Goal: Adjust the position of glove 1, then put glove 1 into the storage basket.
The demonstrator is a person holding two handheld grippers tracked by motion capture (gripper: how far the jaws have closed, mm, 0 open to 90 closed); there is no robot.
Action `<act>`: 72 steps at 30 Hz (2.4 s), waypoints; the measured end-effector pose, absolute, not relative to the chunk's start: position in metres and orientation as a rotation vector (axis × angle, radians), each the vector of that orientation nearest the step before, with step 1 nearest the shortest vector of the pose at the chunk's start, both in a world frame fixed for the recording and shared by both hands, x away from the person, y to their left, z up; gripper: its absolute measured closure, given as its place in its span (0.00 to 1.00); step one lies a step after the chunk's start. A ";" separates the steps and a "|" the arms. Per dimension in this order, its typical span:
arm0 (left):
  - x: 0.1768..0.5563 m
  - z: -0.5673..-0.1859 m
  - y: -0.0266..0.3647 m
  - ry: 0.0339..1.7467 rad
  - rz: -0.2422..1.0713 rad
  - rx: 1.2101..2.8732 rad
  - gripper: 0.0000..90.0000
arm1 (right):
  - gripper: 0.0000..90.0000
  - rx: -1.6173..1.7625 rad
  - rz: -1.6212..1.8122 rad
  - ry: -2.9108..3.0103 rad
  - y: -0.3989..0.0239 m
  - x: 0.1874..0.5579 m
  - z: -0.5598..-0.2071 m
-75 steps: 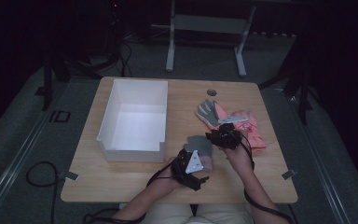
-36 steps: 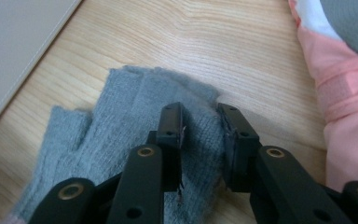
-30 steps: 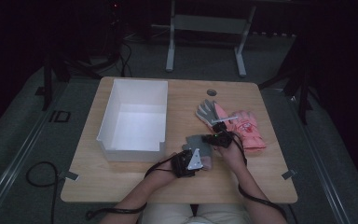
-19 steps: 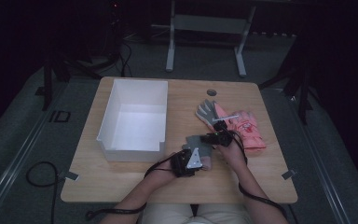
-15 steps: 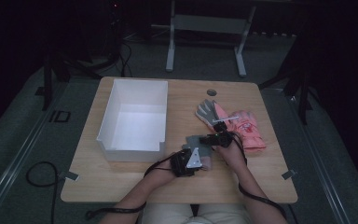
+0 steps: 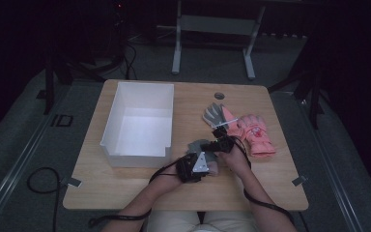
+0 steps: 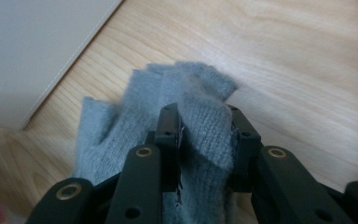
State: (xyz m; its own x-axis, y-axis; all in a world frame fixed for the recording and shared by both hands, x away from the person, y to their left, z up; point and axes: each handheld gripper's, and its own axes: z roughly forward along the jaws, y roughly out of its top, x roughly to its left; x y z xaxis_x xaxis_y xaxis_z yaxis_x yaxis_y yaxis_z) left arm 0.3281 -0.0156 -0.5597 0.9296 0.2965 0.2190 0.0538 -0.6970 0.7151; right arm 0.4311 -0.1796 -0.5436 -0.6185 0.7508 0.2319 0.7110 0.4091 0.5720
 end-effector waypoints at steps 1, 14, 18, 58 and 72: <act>0.328 -0.558 -0.016 0.247 0.410 2.324 0.80 | 0.79 1.341 1.022 2.574 -0.182 0.429 -0.541; 0.318 -0.517 -0.026 0.216 0.440 2.327 0.80 | 0.80 1.222 1.197 2.485 -0.203 0.406 -0.490; 0.318 -0.497 -0.028 0.190 0.462 2.339 0.80 | 0.80 1.207 1.219 2.459 -0.207 0.404 -0.474; 0.338 -0.380 0.071 0.127 0.658 2.463 0.80 | 0.80 1.011 1.404 2.412 -0.112 0.428 -0.364; 0.335 -0.382 0.125 0.219 0.678 2.502 0.80 | 0.80 0.942 1.408 2.471 -0.049 0.436 -0.365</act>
State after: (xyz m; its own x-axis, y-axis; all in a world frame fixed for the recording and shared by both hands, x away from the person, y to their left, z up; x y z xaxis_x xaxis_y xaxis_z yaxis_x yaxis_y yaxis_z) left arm 0.3345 0.1245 -0.3816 0.8605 0.2847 0.4226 0.0165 -0.8445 0.5352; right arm 0.4355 -0.0494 -0.3654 -0.7928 0.5841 0.1742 0.4476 0.3638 0.8169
